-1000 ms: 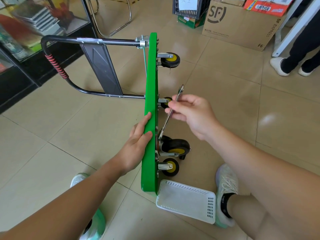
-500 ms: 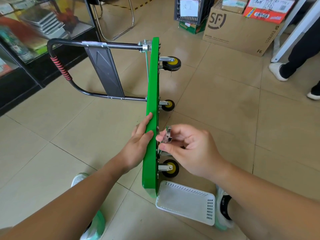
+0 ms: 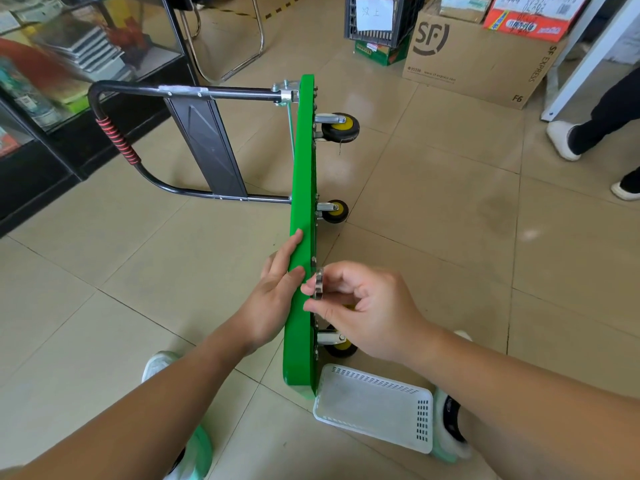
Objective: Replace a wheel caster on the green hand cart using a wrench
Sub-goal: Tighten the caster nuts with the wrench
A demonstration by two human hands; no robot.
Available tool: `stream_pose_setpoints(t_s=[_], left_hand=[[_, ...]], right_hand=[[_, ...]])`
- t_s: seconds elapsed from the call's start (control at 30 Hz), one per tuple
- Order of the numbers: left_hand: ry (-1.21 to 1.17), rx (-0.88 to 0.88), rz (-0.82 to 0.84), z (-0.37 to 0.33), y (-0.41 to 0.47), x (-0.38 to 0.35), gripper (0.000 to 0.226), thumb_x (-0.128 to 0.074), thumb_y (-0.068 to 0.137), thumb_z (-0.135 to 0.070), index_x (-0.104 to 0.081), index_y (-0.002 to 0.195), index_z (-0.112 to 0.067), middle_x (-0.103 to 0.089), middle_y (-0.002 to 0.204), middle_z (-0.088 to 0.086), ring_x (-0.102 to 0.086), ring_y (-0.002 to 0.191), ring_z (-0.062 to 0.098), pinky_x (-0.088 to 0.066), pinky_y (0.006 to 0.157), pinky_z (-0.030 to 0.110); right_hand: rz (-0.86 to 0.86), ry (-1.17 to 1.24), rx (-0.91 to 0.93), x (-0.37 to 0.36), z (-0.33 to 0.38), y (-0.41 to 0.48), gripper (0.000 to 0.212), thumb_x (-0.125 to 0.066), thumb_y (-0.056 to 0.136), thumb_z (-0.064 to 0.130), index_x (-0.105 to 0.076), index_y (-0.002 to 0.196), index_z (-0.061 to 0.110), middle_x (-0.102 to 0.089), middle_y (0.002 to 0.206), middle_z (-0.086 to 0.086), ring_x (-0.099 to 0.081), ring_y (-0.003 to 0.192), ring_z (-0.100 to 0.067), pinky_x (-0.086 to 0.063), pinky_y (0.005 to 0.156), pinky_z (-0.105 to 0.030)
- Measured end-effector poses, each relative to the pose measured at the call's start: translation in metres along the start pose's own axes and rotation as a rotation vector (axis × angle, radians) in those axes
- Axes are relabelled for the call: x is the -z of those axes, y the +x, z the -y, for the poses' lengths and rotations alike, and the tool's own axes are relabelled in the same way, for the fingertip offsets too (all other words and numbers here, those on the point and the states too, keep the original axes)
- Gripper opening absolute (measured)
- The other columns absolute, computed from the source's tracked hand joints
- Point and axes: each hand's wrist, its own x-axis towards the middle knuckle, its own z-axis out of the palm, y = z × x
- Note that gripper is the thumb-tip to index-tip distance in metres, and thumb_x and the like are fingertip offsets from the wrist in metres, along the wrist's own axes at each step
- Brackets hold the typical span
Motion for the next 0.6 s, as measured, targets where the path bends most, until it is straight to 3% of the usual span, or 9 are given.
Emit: stream_pose_setpoints(t_s=[0.2,0.3,0.37,0.5,0.6], left_hand=[[-0.022,0.010,0.016,0.003,0.001,-0.001,0.060,-0.036,0.096,-0.053,-0.020,0.153,-0.062,-0.031,0.151,-0.025,-0.028,0.135,-0.021,-0.022,0.126,0.037],[-0.052,0.020,0.025,0.007,0.002,-0.001,0.059,-0.038,0.092,-0.058,-0.022,0.148,-0.069,-0.033,0.153,-0.020,-0.038,0.142,0.004,-0.030,0.123,0.047],[-0.057,0.017,0.030,0.008,0.003,0.000,0.060,-0.038,0.091,-0.059,-0.022,0.147,-0.070,-0.033,0.153,-0.019,-0.041,0.141,0.010,-0.033,0.121,0.049],[-0.053,0.007,0.034,0.007,0.003,0.000,0.061,-0.038,0.089,-0.063,-0.020,0.147,-0.071,-0.030,0.152,-0.026,-0.035,0.144,0.006,-0.030,0.123,0.048],[-0.044,0.008,0.035,0.004,0.002,-0.001,0.057,-0.037,0.095,-0.054,-0.020,0.147,-0.069,-0.029,0.148,-0.034,-0.033,0.143,-0.002,-0.027,0.124,0.045]], right_hand=[[-0.045,0.107,-0.149,0.005,-0.006,0.022,0.025,-0.079,0.082,0.005,-0.071,0.097,0.023,-0.078,0.096,-0.004,-0.075,0.092,-0.016,-0.058,0.089,-0.032],[-0.056,0.125,-0.304,0.011,-0.017,0.048,0.025,-0.076,0.085,0.002,-0.071,0.097,0.024,-0.078,0.095,-0.003,-0.075,0.091,-0.020,-0.060,0.088,-0.039],[-0.044,0.221,-0.428,0.013,-0.023,0.062,0.021,-0.073,0.087,-0.002,-0.070,0.097,0.016,-0.076,0.089,-0.005,-0.075,0.085,-0.020,-0.062,0.083,-0.041],[-0.060,0.323,-0.528,0.014,-0.024,0.073,0.018,-0.071,0.086,-0.007,-0.067,0.100,0.004,-0.072,0.084,-0.009,-0.073,0.073,-0.016,-0.063,0.076,-0.035],[-0.098,0.353,-0.576,0.019,-0.025,0.072,0.016,-0.072,0.085,-0.007,-0.068,0.096,0.004,-0.073,0.082,-0.008,-0.074,0.074,-0.019,-0.063,0.072,-0.034]])
